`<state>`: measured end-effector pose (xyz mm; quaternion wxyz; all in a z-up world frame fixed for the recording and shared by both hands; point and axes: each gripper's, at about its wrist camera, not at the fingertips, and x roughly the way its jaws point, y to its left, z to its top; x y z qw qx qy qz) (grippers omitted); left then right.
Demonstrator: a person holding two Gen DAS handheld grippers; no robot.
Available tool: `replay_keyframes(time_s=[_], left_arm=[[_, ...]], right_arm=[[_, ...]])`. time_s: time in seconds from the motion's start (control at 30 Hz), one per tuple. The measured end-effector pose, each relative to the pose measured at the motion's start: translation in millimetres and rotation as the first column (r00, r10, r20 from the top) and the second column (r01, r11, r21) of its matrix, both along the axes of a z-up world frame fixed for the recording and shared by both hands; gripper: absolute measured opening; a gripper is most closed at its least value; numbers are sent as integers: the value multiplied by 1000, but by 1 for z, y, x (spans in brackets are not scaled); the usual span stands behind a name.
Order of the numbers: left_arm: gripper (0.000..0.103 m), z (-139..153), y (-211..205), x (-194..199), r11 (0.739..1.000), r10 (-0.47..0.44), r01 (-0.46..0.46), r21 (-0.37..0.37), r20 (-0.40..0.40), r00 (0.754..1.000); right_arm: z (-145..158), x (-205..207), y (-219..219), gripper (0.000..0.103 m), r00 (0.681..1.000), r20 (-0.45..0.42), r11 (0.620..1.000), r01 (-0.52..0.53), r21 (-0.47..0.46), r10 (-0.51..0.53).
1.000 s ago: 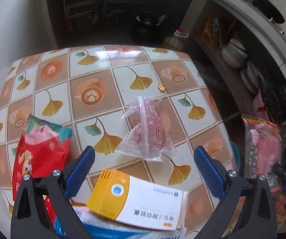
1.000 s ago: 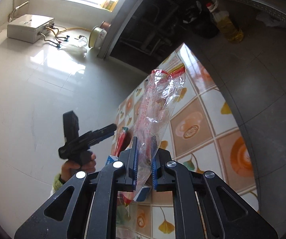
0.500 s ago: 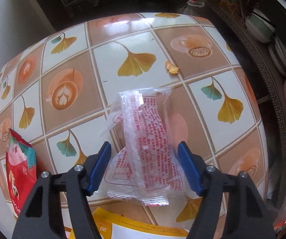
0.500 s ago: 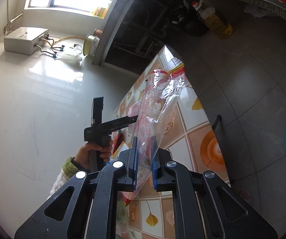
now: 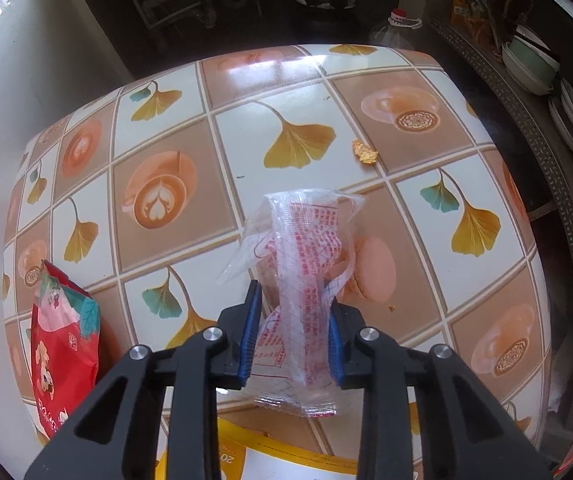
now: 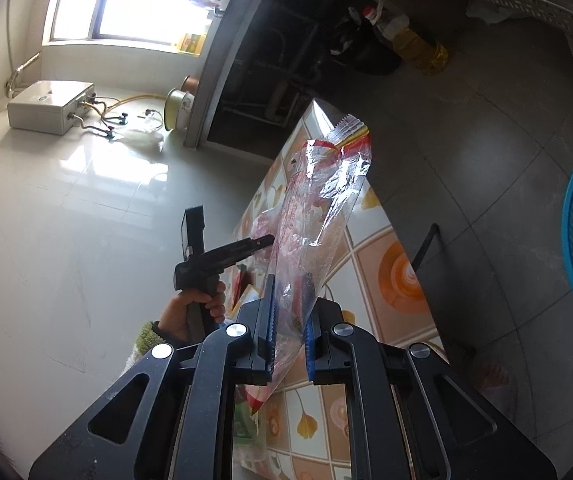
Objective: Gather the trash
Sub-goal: 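Carry both clear bags to the blue wastebasket and open both tools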
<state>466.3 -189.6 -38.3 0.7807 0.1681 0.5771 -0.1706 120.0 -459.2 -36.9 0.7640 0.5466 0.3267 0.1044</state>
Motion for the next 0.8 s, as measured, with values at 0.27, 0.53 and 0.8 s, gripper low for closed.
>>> replay_keyframes(time_s=[0.27,0.53,0.8], left_arm=[[26,44,10,-20,999,11,-8,-51,55,998],[26,96,-4,-78,987,-80,95,-129,117,990],[26,118,-64,-150,934,-265,288,-212,129,956]], right_arm=[[16,-20,-5,10,999,38,999,37,-17,-36],[23,-54,-15,10,994,74,996,84,-21,-82],[22,-108,-33,10,977,66,977,206,-57,-203]])
